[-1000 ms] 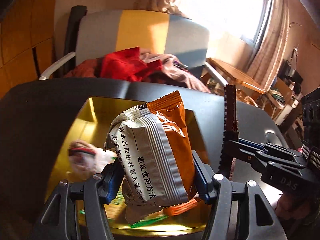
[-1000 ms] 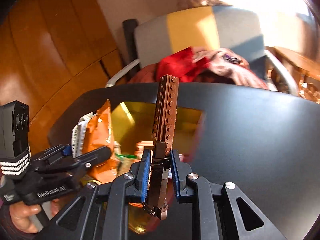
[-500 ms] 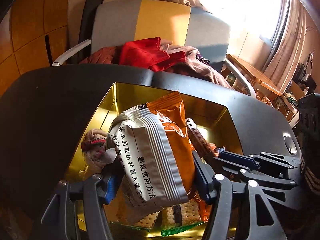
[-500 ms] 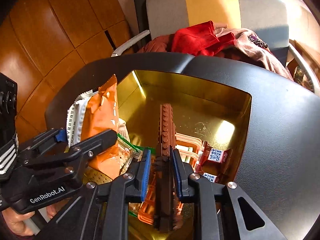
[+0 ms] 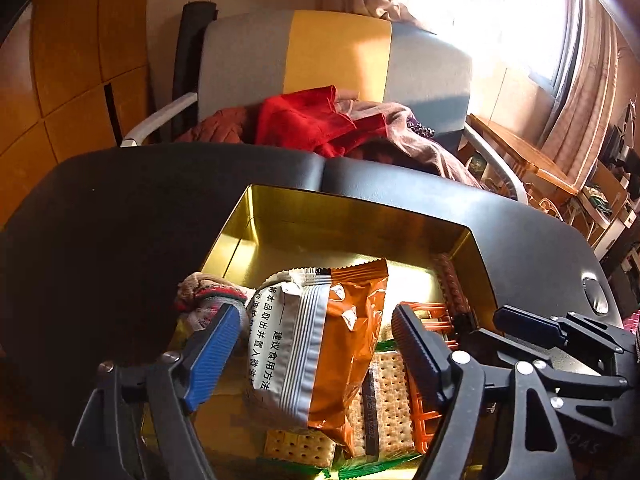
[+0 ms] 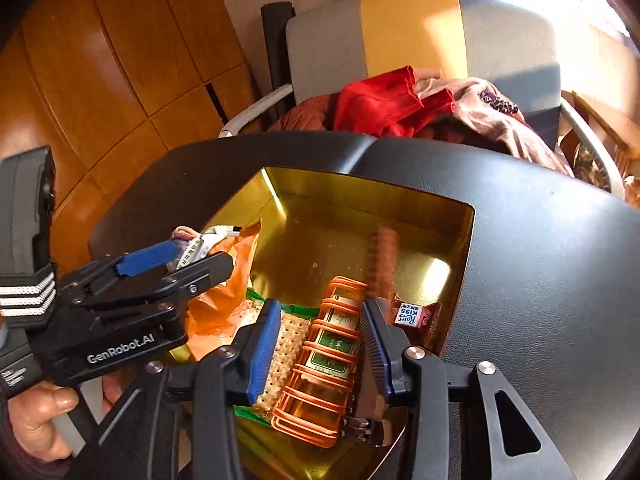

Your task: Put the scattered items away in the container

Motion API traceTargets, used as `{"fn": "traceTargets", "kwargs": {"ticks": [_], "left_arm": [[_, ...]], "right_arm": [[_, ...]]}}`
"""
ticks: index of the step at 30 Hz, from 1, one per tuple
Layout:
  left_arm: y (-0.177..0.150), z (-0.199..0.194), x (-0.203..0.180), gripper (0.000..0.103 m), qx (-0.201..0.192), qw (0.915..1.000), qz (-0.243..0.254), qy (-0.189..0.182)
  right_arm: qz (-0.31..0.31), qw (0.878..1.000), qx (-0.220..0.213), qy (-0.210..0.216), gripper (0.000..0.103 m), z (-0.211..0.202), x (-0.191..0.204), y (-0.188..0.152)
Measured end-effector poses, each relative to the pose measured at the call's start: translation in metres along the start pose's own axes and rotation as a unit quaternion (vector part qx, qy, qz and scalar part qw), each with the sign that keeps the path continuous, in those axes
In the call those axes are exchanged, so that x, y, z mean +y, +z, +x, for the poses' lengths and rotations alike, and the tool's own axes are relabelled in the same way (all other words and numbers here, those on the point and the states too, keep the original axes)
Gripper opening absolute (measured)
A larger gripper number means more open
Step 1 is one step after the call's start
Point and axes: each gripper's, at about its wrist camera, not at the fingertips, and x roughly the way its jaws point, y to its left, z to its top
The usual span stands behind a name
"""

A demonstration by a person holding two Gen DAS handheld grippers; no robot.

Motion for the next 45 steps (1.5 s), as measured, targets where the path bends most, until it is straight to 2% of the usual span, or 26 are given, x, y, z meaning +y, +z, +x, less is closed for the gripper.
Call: {"fn": "traceTargets", "kwargs": {"ticks": [4,8,15,17,22,27,32,39,43,45], "left_arm": [[-0.004,-0.011,-0.001,0.082,-0.002,0.9999,-0.004,0.011],[-0.008,-0.021,0.0,0.082,-0.003,0.9997,-0.012,0.02],[-0.026,-0.036,-0.009,0.082,0.003,0.9942,-0.008,0.107],[-0.031,-0.044,-0.012,0.082,-0.008,0.9915,-0.008,0.13],[-0.043,-0.066,-0.018,0.079,-0.034,0.9842,-0.007,0.174],[-0.049,-0.073,-0.014,0.071,-0.022,0.9869,-0.028,0.158],[-0.059,-0.077,-0.013,0.068,-0.013,0.9865,-0.03,0.16],[-0.064,-0.08,-0.005,0.067,-0.002,0.9879,-0.048,0.147],[-0.066,-0.081,-0.005,0.066,-0.008,0.9881,-0.048,0.146],[-0.066,-0.082,-0.007,0.061,-0.013,0.988,-0.042,0.148]], "right_arm": [[-0.004,1.0,0.0,-0.004,0.043,-0.004,0.007,-0.008],[0.0,1.0,-0.004,-0.014,0.047,-0.012,0.009,-0.017],[-0.001,0.999,-0.032,-0.039,0.058,-0.027,0.02,-0.032],[-0.007,0.998,-0.041,-0.054,0.066,-0.033,0.024,-0.037],[-0.005,0.995,-0.06,-0.079,0.079,-0.047,0.026,-0.046],[-0.002,0.993,-0.064,-0.102,0.082,-0.055,0.03,-0.052],[-0.01,0.99,-0.07,-0.119,0.086,-0.061,0.037,-0.057],[-0.012,0.989,-0.074,-0.129,0.088,-0.065,0.043,-0.062],[-0.013,0.988,-0.074,-0.133,0.091,-0.066,0.043,-0.063],[-0.014,0.988,-0.074,-0.136,0.092,-0.066,0.044,-0.064]]}}
